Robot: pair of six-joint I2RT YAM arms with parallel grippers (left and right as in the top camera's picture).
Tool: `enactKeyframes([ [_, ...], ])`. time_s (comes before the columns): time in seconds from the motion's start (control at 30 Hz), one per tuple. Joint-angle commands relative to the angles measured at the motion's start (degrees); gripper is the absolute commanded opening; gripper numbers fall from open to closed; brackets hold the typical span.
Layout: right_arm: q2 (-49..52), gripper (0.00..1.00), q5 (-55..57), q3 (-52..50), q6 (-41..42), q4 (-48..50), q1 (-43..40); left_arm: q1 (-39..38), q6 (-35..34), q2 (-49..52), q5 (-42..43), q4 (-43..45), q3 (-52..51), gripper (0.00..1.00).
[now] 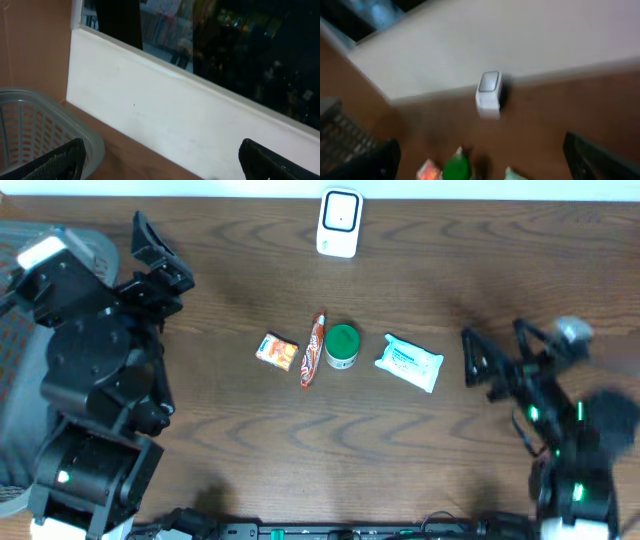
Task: Scan the item barcode
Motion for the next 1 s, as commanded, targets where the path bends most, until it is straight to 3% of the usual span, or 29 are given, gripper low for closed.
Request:
enactKeyframes([
  [0.0,17.07,0.99,-5.2,8.74,-3.26,-7.04,2.6,0.13,3.52,0.57,-1.16,0.02,0.48,0.98],
  [0.1,32.96,0.99,-14.38,14.53,-2.38,-5.64,3.45,0.13,6.97,0.7,-1.16,0.59,0.48,0.98],
  [0.3,49.33,0.99,-21.4,15.45,4.76,4.09,3.43,0.13,7.26,0.59,-1.16,0.59,0.48,0.98],
  [0.43,54.27,0.99,-25.35,15.47,7.93,9.44,5.22,0.13,7.26,0.59,-1.16,0.57,0.48,0.98],
  [0.63,51.98,0.99,-16.09,16.31,7.96,7.41,11.78,0.13,7.28,0.59,-1.18,0.52,0.48,0.98],
  [0.77,50.77,0.99,-1.22,23.69,7.5,-5.86,17.84,0.15,8.15,0.59,-1.36,0.55,0.48,0.98],
  [0.97,52.28,0.99,24.61,47.76,6.56,-35.43,27.45,0.15,9.42,0.66,-1.6,0.61,0.48,0.98],
])
